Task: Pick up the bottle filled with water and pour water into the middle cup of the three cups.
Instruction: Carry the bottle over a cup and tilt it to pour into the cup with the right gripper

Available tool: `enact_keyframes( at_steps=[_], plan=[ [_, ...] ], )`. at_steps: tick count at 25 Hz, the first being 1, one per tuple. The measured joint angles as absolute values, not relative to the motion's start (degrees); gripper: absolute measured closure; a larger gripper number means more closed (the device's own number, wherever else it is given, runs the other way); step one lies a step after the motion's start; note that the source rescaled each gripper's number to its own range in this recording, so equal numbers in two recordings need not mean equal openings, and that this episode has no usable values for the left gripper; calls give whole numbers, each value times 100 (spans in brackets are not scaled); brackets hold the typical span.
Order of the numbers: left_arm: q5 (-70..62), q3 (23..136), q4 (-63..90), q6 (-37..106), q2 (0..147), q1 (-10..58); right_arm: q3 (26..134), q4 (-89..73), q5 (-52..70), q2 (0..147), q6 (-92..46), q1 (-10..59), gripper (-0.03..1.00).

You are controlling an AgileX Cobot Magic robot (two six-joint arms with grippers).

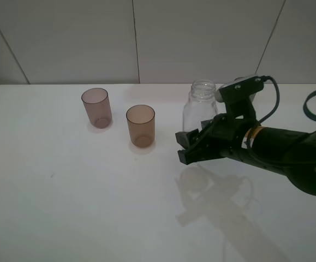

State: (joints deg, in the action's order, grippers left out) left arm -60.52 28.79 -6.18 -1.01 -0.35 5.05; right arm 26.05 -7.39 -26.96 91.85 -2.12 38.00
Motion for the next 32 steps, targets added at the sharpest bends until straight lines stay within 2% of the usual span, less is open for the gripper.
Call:
enact_keyframes(
  at_steps=[7, 11, 21, 32],
  plan=[
    [-6052, 2879, -618, -101, -35, 505, 4043, -886, -658, 9201, -1475, 3465, 97],
    [-6052, 2879, -618, -101, -35, 505, 4677, -450, 0, 9461, -1670, 3193, 97],
    [-6052, 2879, -618, -101, -35, 505, 5867, 1429, 867, 10379, -1716, 3065, 97],
    [-6052, 2879, -618, -101, -35, 505, 6413, 3599, 1058, 10842, -1716, 3065, 97]
  ],
)
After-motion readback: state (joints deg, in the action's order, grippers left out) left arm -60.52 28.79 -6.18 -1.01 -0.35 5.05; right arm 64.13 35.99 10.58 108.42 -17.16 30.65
